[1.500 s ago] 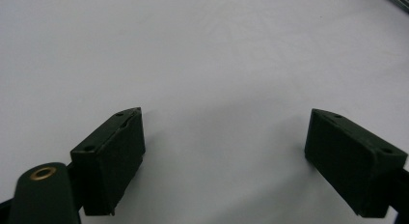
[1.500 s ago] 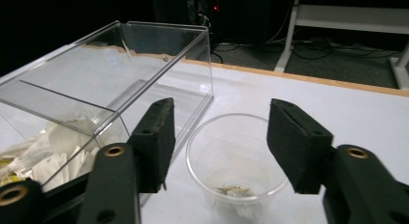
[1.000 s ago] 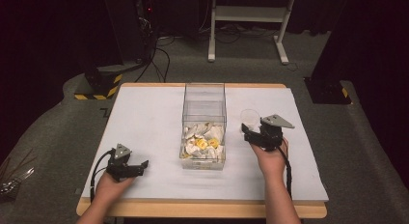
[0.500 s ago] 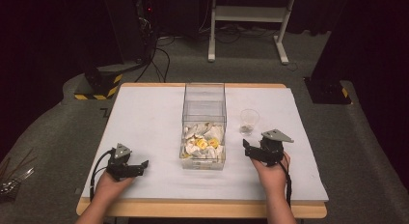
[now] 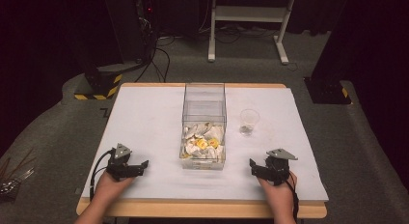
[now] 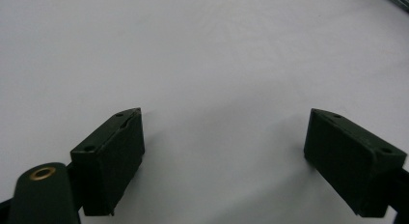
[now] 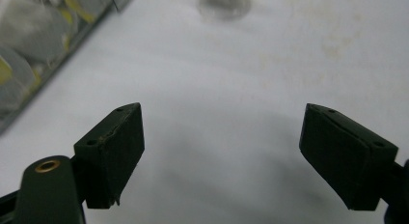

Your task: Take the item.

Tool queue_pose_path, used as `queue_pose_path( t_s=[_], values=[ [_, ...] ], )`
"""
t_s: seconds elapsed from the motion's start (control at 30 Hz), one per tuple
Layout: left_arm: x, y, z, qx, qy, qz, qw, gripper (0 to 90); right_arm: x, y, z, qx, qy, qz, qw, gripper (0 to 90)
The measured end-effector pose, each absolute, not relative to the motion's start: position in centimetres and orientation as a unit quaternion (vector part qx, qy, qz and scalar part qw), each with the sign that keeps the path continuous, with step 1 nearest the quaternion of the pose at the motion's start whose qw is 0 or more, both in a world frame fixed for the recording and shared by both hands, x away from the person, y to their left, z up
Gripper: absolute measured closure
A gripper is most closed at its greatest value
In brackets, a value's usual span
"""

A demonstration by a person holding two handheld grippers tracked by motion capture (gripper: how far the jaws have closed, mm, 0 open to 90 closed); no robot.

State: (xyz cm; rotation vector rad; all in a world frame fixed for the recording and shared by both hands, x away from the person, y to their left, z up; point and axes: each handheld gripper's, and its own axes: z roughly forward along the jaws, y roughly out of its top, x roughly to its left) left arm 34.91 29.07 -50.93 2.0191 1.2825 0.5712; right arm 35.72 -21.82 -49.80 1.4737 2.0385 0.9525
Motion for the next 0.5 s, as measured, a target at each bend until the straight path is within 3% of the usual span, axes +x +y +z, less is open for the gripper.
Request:
queue_pose_path(
  t_s=[0.1,0.2,0.5],
  values=[
    [34.9,29.0,-51.0,0.772,0.494,0.217,0.336,14.4,35.1,-21.8,-50.4,0.533,0.749,0.322,0.227,15.0],
    [34.9,29.0,-50.9,0.772,0.493,0.218,0.336,14.4,34.5,-20.9,-50.6,0.524,0.752,0.304,0.260,13.2],
    [34.9,29.1,-50.9,0.773,0.492,0.218,0.335,14.4,34.9,-21.2,-50.6,0.535,0.749,0.306,0.241,10.4]
  ],
)
